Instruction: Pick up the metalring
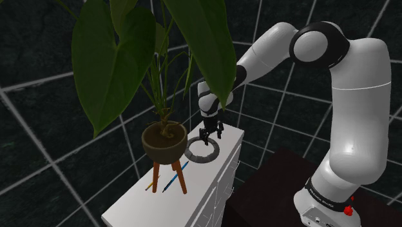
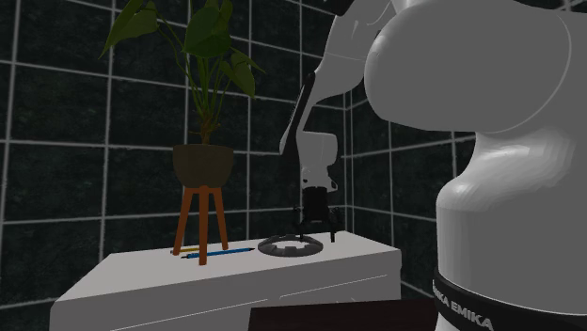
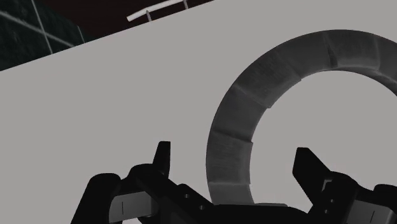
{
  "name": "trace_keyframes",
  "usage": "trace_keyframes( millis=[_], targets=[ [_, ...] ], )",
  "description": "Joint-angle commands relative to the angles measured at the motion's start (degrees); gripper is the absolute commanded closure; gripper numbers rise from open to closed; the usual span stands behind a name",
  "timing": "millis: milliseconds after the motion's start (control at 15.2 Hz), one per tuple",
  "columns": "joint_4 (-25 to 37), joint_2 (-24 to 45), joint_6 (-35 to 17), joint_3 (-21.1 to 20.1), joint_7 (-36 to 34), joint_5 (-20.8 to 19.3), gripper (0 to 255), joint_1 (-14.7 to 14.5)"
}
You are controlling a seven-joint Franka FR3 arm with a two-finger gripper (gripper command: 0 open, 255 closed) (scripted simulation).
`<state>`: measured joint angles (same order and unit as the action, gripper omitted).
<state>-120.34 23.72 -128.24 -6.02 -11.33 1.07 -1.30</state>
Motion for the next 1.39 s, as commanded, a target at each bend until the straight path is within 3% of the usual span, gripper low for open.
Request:
trace_keyframes(
  millis=[0, 66, 594, 1320],
  targets=[
    [0.0, 0.4, -0.4, 0.0, 0.0, 0.0, 0, 0.0],
    [0.0, 0.4, -0.4, 0.1, 0.1, 0.0, 255, 0.0],
    [0.0, 0.7, -0.8, 0.0, 0.0, -0.1, 255, 0.0],
    [0.5, -5.5, 5.9, -0.2, 0.1, 0.5, 255, 0.3]
  ],
)
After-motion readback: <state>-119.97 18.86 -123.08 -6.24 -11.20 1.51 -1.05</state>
